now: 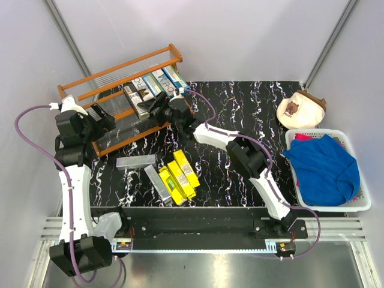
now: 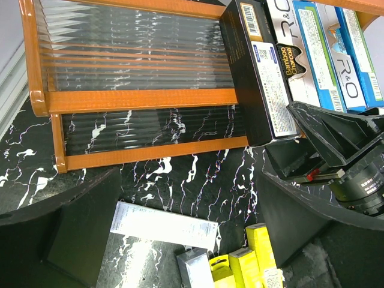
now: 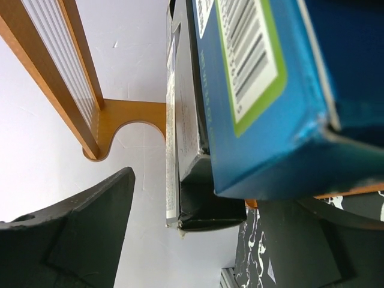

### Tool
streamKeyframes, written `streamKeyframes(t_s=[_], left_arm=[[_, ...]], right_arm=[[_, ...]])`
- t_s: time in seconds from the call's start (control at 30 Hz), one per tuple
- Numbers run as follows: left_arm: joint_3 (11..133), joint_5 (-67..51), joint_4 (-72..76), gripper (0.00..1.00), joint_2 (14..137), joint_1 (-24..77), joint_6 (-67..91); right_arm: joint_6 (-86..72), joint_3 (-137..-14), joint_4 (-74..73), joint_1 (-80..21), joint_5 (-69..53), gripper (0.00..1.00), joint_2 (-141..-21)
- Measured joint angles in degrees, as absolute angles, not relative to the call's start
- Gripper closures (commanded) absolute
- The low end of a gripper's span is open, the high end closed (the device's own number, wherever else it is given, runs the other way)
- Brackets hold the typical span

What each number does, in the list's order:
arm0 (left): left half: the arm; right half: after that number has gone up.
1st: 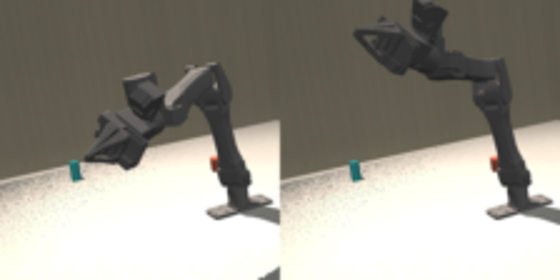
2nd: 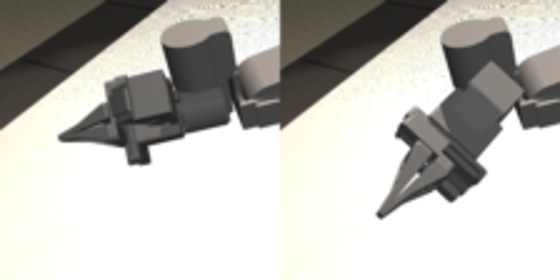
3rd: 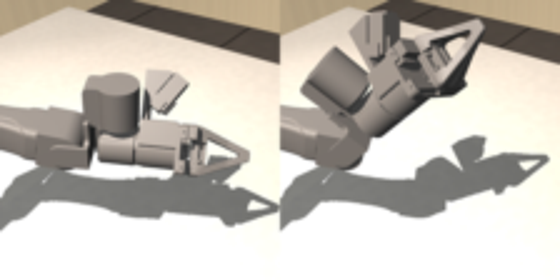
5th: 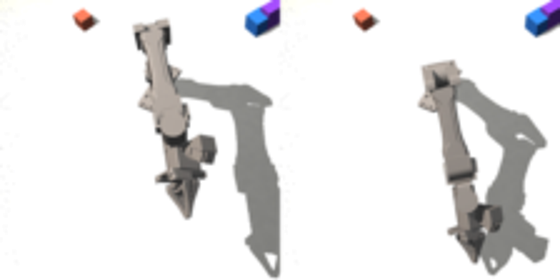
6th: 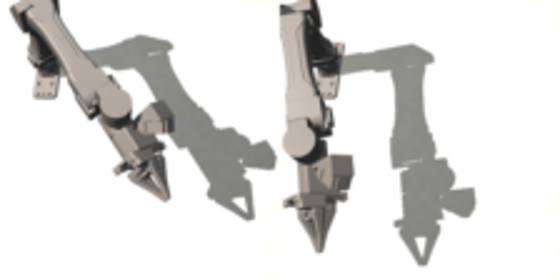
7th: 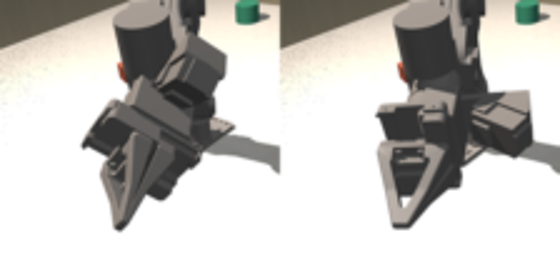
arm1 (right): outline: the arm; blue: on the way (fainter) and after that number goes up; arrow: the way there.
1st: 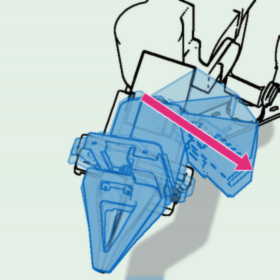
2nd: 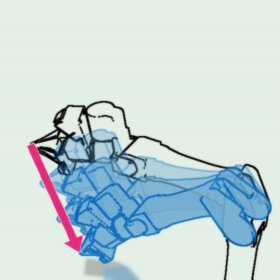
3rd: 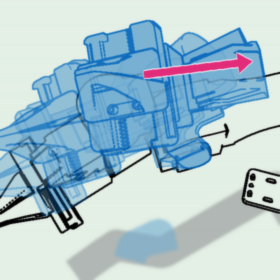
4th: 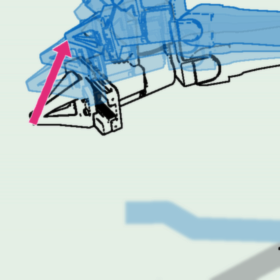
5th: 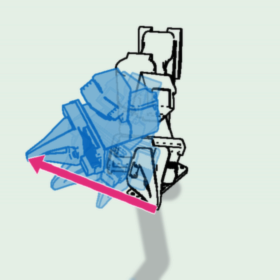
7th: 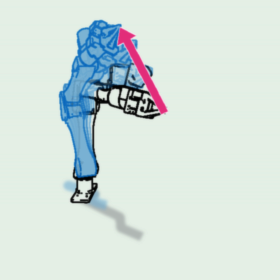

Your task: Place and organize the toothpastes onto the shelf

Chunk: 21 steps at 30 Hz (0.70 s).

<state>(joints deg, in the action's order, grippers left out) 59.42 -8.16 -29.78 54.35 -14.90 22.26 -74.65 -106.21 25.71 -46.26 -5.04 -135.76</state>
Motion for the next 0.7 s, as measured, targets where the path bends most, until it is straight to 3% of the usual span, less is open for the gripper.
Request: streamKeyframes(t_s=[0.07, 0.43, 0.7], left_arm=[[59.4, -8.2, -29.8, 0.01, 54.3, -14.9, 22.3], [59.4, -8.2, -29.8, 0.01, 54.3, -14.9, 22.3], [59.4, -8.4, -29.6, 0.01, 54.3, -14.9, 22.3]], right_arm=[[-74.3, -105.5, 25.4, -46.2, -5.0, 0.00, -135.2], [-69.6, -99.4, 16.9, -46.0, -2.9, 0.00, -126.7], [-64.8, -84.7, 13.1, -45.3, -2.9, 0.00, -114.7]])
